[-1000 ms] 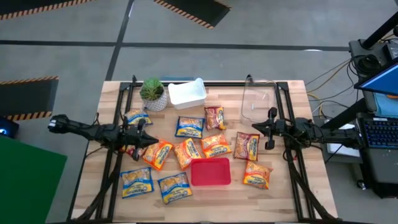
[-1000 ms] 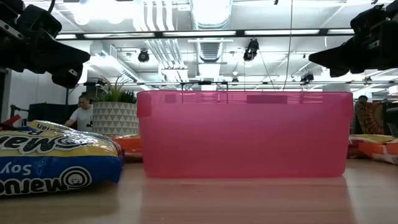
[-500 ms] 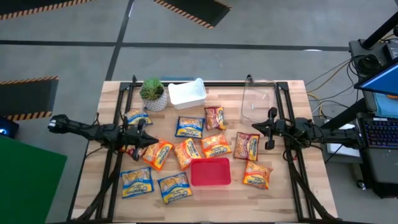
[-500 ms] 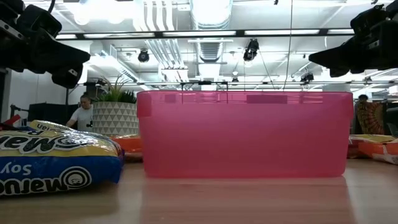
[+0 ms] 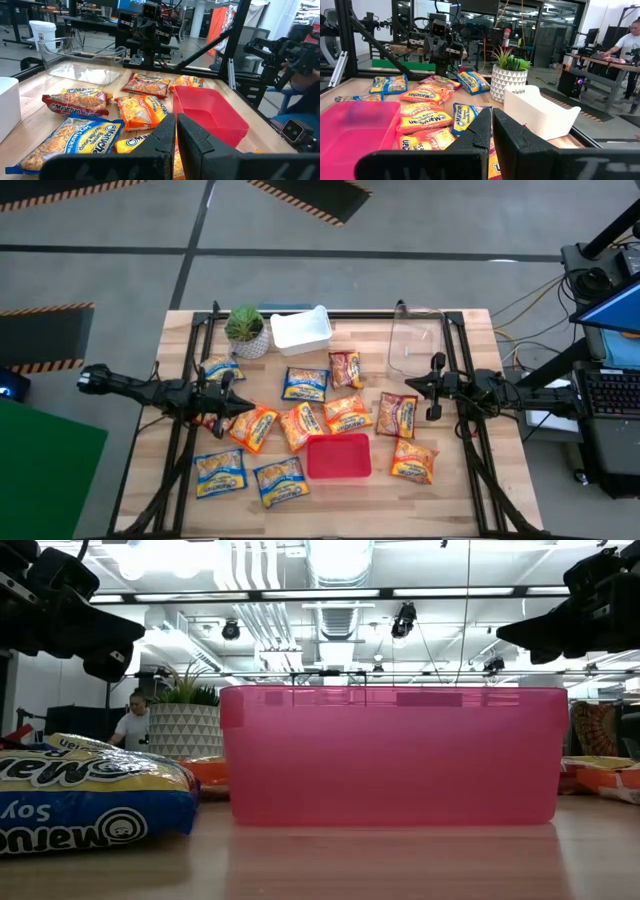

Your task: Sort Maruchan noodles

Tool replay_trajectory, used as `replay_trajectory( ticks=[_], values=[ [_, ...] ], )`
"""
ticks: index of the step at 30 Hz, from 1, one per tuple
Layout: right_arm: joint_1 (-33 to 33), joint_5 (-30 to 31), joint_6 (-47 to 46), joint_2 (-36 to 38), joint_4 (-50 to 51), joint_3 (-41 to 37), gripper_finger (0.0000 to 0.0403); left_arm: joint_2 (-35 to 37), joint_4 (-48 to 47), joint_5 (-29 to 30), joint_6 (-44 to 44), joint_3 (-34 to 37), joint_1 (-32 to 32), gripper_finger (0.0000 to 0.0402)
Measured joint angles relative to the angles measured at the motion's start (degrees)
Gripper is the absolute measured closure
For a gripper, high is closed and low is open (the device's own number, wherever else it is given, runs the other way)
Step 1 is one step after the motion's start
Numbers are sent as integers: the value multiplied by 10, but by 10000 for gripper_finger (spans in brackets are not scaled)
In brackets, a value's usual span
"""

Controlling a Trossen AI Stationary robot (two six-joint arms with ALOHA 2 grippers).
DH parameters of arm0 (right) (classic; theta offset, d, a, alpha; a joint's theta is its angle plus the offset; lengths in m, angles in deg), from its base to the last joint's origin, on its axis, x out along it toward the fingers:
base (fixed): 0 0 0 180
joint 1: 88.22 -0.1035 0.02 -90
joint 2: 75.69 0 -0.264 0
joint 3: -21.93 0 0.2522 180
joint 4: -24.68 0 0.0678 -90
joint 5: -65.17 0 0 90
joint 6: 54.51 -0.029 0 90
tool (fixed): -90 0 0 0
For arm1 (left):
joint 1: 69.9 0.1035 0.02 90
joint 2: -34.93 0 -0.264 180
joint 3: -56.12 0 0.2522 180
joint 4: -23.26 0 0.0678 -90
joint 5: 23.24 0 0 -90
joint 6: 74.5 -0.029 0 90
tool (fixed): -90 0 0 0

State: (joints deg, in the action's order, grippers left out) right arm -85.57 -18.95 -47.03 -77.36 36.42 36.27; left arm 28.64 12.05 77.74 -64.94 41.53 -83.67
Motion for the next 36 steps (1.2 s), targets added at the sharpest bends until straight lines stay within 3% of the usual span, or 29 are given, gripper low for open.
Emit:
replay_trajectory(
  ticks=[14, 23, 30, 36],
  values=[
    [0, 0, -20, 0, -1, 0, 394, 0, 0, 0, 0, 0, 0, 402],
    [0, 2, -339, 0, -3, 0, 394, 0, 2, 4, 0, 0, 0, 402],
    [0, 3, -375, 0, -9, 0, 394, -3, 150, 5, 91, 0, 0, 402],
    [0, 8, -371, 0, -25, 15, 394, -24, 249, 0, 58, 0, -1, 402]
  ],
)
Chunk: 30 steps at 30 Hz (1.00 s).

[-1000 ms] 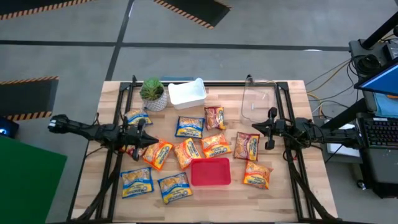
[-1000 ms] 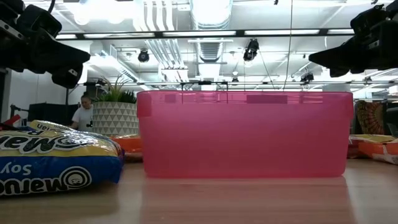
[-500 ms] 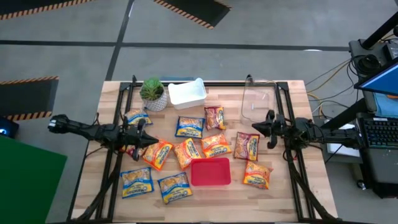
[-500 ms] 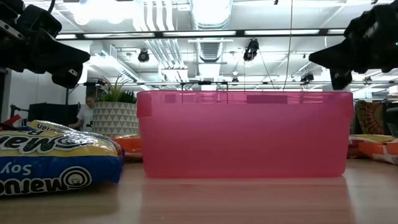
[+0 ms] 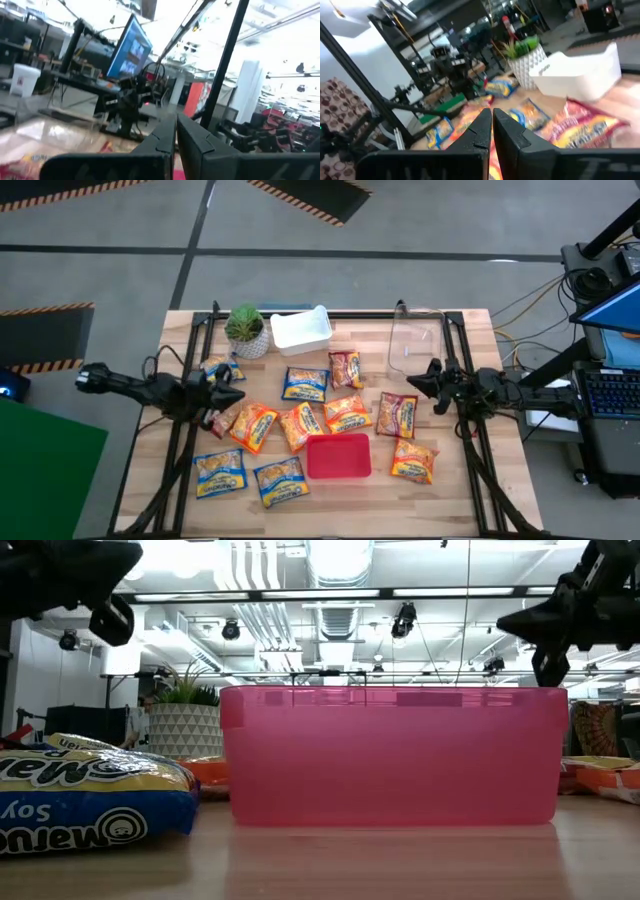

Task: Sort Maruchan noodles
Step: Put the blue noodle pack into the white bin

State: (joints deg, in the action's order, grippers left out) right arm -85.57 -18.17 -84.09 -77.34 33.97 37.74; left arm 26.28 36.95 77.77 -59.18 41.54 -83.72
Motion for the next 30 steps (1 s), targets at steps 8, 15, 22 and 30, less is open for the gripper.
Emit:
replay_trajectory(
  ticks=[8, 15, 22, 30],
  values=[
    [0, 8, 32, -12, -30, 49, 394, -92, 180, -12, -4, 0, 0, 402],
    [0, 8, 36, -46, -20, 106, 394, -199, 336, -36, 10, -31, 0, 402],
    [0, 9, 37, -121, -18, 187, 394, -268, 299, -27, 36, -148, 0, 402],
    [0, -2, 39, -211, 22, 224, 394, -388, 29, -18, 70, -305, 0, 402]
  ],
)
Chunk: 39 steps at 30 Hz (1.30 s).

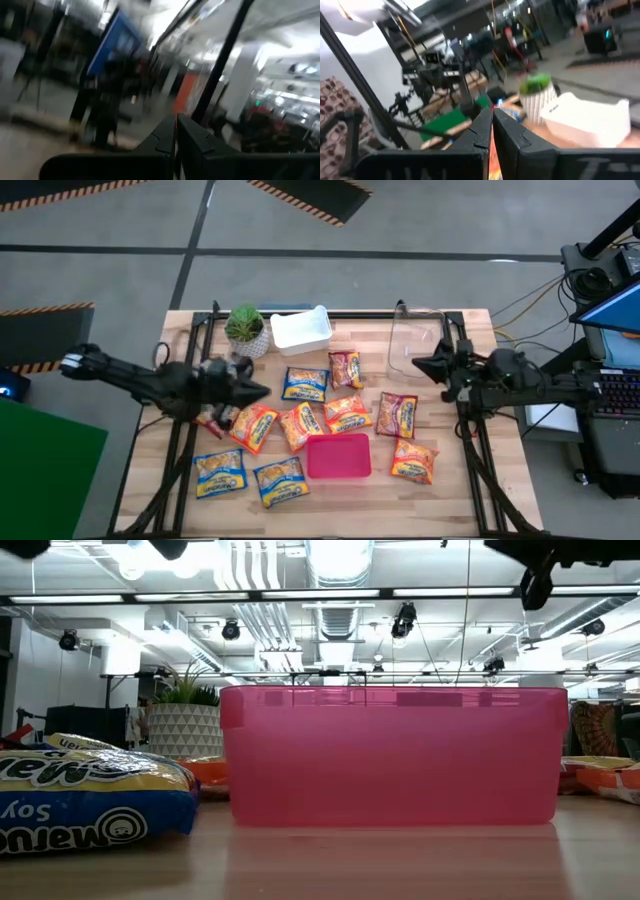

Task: Sort Maruchan noodles
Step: Put the blue noodle pack into the white bin

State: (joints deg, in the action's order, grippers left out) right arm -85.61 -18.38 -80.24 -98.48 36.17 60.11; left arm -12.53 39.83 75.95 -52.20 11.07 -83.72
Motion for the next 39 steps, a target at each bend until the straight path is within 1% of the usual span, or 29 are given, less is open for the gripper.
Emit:
replay_trajectory(
  ticks=[2, 4, 9, 11, 12, 15, 17, 19, 21, 23, 26, 29, 32, 35, 39],
  values=[
    [0, -11, -27, -15, 25, 4, 394, -28, -97, 18, 57, -39, 0, 402],
    [0, -23, -59, -25, 58, 14, 394, -54, -215, 37, 115, -79, 1, 402],
    [0, -53, -134, -38, 165, 62, 394, -113, -507, 87, 249, -180, 2, 402],
    [0, -54, -152, -43, 216, 91, 394, -135, -591, 107, 296, -205, 2, 402],
    [0, -54, -155, -46, 243, 105, 394, -144, -617, 119, 314, -212, 2, 402],
    [0, -54, -151, -55, 320, 139, 394, -170, -638, 152, 351, -210, 2, 401],
    [0, -50, -136, -59, 355, 150, 394, -189, -629, 158, 362, -201, 3, 395],
    [0, -49, -119, -59, 372, 149, 394, -208, -620, 158, 380, -192, 5, 380],
    [0, -49, -94, -58, 370, 142, 394, -227, -619, 154, 408, -181, 7, 357],
    [0, -48, -71, -58, 367, 134, 394, -242, -619, 134, 436, -171, 15, 328],
    [0, -48, -45, -58, 363, 130, 394, -259, -618, 106, 451, -168, 25, 277],
    [0, -48, -40, -58, 363, 129, 394, -271, -616, 101, 455, -168, 33, 228],
    [0, -45, -42, -58, 363, 129, 394, -281, -613, 101, 434, -168, 39, 194],
    [-1, -46, -41, -58, 363, 126, 394, -287, -593, 132, 390, -168, 38, 176],
    [-1, -28, -24, -58, 362, 124, 394, -292, -595, 167, 377, -168, 38, 171]
  ],
)
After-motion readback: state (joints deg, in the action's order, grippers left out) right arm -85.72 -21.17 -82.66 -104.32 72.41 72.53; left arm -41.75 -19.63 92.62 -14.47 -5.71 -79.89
